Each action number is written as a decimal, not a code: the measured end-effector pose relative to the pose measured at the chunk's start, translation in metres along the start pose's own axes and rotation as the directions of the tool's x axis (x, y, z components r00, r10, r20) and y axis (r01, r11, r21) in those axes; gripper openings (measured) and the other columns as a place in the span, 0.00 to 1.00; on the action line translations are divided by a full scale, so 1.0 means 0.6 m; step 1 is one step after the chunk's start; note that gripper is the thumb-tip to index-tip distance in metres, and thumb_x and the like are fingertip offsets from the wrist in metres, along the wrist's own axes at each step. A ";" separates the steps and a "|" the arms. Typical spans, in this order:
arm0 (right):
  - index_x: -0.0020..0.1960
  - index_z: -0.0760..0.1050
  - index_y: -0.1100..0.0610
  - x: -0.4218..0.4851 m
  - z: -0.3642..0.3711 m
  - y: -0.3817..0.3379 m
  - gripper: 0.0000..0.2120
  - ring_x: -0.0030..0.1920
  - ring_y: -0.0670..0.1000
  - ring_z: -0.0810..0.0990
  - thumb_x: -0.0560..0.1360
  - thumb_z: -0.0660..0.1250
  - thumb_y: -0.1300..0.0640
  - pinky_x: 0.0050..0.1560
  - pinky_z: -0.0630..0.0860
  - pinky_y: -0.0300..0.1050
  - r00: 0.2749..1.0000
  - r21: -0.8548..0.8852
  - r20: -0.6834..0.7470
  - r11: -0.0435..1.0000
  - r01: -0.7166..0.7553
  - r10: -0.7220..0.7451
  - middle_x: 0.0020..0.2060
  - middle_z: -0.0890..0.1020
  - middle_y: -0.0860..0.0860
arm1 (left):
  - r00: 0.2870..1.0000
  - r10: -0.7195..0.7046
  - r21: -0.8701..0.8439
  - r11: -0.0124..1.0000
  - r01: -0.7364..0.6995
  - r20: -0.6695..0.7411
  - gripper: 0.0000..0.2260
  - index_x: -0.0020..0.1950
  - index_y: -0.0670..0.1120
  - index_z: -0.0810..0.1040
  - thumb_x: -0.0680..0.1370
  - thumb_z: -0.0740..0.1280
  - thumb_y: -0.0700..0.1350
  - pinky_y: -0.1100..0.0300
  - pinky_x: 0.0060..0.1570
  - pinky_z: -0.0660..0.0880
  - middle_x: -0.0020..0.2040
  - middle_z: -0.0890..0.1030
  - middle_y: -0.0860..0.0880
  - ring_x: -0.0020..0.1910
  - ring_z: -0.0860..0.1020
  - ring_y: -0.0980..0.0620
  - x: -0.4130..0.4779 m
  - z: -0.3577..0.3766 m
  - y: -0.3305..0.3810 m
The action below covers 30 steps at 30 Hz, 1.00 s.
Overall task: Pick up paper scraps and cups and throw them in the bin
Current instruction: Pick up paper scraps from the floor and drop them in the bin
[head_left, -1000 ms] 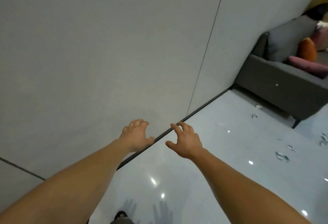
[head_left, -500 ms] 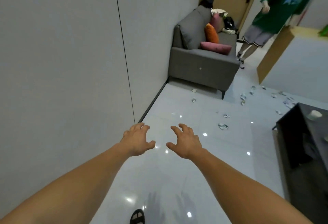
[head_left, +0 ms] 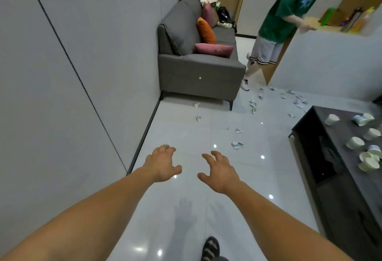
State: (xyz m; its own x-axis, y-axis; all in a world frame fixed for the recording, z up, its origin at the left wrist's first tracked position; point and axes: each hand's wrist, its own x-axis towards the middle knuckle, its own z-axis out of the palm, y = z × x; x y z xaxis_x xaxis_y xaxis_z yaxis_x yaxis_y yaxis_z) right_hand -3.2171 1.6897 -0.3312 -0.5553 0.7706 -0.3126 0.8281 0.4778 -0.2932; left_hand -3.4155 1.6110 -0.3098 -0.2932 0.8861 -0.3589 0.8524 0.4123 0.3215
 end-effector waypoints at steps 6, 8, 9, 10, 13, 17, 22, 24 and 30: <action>0.78 0.53 0.46 0.173 -0.061 0.098 0.35 0.75 0.55 0.54 0.77 0.62 0.38 0.70 0.63 0.56 0.999 0.013 0.025 0.999 -0.032 0.032 0.77 0.52 0.50 | 1.000 -0.004 -0.031 1.000 0.004 0.010 0.34 0.77 0.49 0.57 0.75 0.64 0.59 0.48 0.72 0.59 0.77 0.56 0.47 0.75 0.56 0.46 0.192 -0.035 0.084; 0.78 0.53 0.46 0.224 -0.093 0.127 0.35 0.75 0.55 0.54 0.76 0.62 0.38 0.70 0.63 0.56 0.999 0.010 0.041 1.000 -0.023 0.022 0.77 0.52 0.50 | 1.000 -0.015 -0.029 0.999 0.016 0.020 0.34 0.77 0.49 0.57 0.75 0.64 0.59 0.48 0.72 0.60 0.78 0.56 0.47 0.75 0.56 0.46 0.247 -0.058 0.109; 0.78 0.53 0.46 0.251 -0.111 0.140 0.35 0.75 0.55 0.54 0.76 0.62 0.39 0.71 0.64 0.55 0.999 0.010 0.040 1.000 -0.009 0.008 0.77 0.52 0.50 | 1.000 -0.023 -0.037 0.999 0.024 0.009 0.34 0.77 0.49 0.57 0.75 0.64 0.59 0.48 0.72 0.60 0.78 0.56 0.47 0.75 0.56 0.46 0.273 -0.071 0.119; 0.78 0.53 0.46 0.280 -0.131 0.153 0.35 0.75 0.55 0.54 0.76 0.62 0.39 0.71 0.64 0.55 0.999 0.009 0.032 1.000 0.005 -0.006 0.78 0.52 0.50 | 0.999 -0.031 -0.047 0.998 0.031 -0.010 0.34 0.77 0.48 0.57 0.76 0.64 0.59 0.49 0.72 0.60 0.77 0.56 0.48 0.75 0.56 0.46 0.300 -0.084 0.129; 0.78 0.54 0.46 0.362 -0.183 0.184 0.34 0.75 0.55 0.55 0.77 0.63 0.40 0.71 0.64 0.56 1.000 0.013 0.012 1.000 0.000 0.000 0.77 0.53 0.50 | 0.999 -0.042 -0.073 0.996 0.041 -0.018 0.33 0.77 0.48 0.57 0.76 0.64 0.58 0.50 0.71 0.61 0.77 0.57 0.48 0.75 0.57 0.47 0.373 -0.116 0.152; 0.78 0.54 0.46 0.465 -0.215 0.201 0.34 0.75 0.55 0.55 0.76 0.63 0.40 0.70 0.65 0.55 1.000 0.012 0.027 1.000 0.011 -0.011 0.77 0.53 0.49 | 0.998 -0.062 -0.062 0.996 0.064 0.022 0.33 0.77 0.48 0.56 0.76 0.64 0.58 0.50 0.71 0.60 0.77 0.56 0.48 0.75 0.56 0.48 0.472 -0.146 0.151; 0.78 0.54 0.46 0.631 -0.246 0.211 0.35 0.75 0.55 0.55 0.76 0.63 0.40 0.70 0.66 0.57 0.998 -0.002 0.055 1.000 -0.012 0.013 0.77 0.54 0.49 | 0.997 -0.054 -0.096 0.994 0.060 0.061 0.33 0.77 0.48 0.56 0.76 0.64 0.57 0.50 0.71 0.60 0.77 0.56 0.48 0.75 0.55 0.47 0.645 -0.182 0.127; 0.78 0.54 0.46 0.696 -0.256 0.211 0.35 0.75 0.55 0.56 0.76 0.64 0.41 0.70 0.66 0.57 0.998 -0.003 0.062 0.999 -0.032 0.032 0.78 0.54 0.50 | 0.997 -0.050 -0.105 0.993 0.057 0.067 0.33 0.77 0.48 0.56 0.76 0.64 0.57 0.50 0.71 0.61 0.77 0.57 0.48 0.75 0.56 0.47 0.721 -0.201 0.116; 0.78 0.54 0.47 0.876 -0.302 0.210 0.36 0.75 0.55 0.56 0.76 0.65 0.41 0.69 0.67 0.55 0.991 -0.025 0.103 0.997 -0.078 0.080 0.77 0.54 0.50 | 0.993 -0.023 -0.148 0.988 0.040 0.112 0.33 0.77 0.48 0.57 0.76 0.65 0.56 0.51 0.70 0.63 0.76 0.58 0.49 0.74 0.58 0.47 0.910 -0.273 0.087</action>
State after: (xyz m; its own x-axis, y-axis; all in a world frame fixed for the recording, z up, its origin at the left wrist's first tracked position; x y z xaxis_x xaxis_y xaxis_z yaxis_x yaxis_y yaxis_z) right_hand -3.3905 2.2313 -0.3690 -0.4925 0.7588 -0.4263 0.8703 0.4271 -0.2451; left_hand -3.6022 2.1509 -0.3456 -0.2626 0.8470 -0.4623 0.7664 0.4741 0.4334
